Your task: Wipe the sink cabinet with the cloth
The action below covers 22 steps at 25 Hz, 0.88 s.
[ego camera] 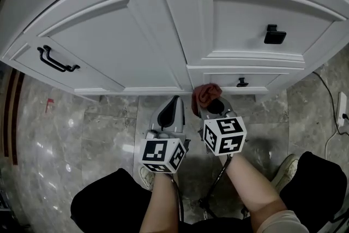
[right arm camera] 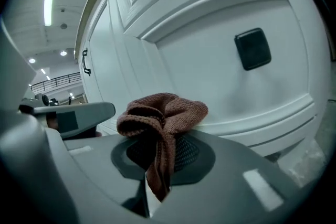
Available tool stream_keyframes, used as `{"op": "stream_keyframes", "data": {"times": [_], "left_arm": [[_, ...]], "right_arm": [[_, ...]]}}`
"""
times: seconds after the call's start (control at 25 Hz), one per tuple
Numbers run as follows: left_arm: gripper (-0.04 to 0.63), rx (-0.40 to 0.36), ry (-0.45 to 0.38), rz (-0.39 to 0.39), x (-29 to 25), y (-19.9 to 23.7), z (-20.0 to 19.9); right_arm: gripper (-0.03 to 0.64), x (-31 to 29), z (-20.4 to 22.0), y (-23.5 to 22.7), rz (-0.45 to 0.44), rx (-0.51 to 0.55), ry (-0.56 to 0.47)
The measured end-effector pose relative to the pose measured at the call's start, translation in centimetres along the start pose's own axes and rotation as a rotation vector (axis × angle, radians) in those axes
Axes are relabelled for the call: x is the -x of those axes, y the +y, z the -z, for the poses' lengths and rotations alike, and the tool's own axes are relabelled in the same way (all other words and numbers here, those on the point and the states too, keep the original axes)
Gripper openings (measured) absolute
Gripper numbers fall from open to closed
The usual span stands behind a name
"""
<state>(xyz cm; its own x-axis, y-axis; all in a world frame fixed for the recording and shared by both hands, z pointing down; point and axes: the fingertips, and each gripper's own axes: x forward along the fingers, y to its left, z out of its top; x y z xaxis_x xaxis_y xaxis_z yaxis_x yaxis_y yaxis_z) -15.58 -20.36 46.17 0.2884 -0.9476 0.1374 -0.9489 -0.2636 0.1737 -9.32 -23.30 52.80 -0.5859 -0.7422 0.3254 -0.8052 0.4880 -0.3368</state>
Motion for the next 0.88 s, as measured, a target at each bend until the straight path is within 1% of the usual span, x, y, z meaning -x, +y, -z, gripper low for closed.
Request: {"op": "stream_keyframes", "data": {"times": [0.16, 0.24, 0.36, 0.56, 0.64, 0.76, 0.88], "left_arm": [[0.0, -0.001, 0.001, 0.03, -0.6, -1.3, 0.0], [0.0, -0.001, 0.003, 0.043, -1.0, -1.9, 0.1], [0.0, -0.007, 0.015, 0.061, -1.5, -3.0, 0.5], [0.0, -0.009, 0.022, 0.087, -2.3, -4.7, 0.7], [0.0, 0.006, 0.022, 0.092, -2.8, -5.3, 0.7], [0.001, 0.058, 0.007, 0.096, -3.3, -6.0, 0.7], [0.001, 0.071, 0.009, 0.108, -3.9, -7.2, 1.2]], "right_arm": [[0.081, 1.1, -0.1, -3.0, 0.074, -0.028, -0.002], [0.084, 1.6, -0.5, -4.1, 0.085, -0.034, -0.005], [0.084, 2.4, -1.0, -5.1, 0.099, -0.013, -0.007], [0.087, 4.1, -1.3, -7.8, 0.13, -0.073, -0.021], [0.091, 5.0, -1.4, -9.1, 0.153, -0.085, -0.025], [0.094, 6.1, -1.7, -10.7, 0.178, -0.084, -0.031], [0.088, 7.1, -1.9, -12.3, 0.211, -0.075, -0.042]]}}
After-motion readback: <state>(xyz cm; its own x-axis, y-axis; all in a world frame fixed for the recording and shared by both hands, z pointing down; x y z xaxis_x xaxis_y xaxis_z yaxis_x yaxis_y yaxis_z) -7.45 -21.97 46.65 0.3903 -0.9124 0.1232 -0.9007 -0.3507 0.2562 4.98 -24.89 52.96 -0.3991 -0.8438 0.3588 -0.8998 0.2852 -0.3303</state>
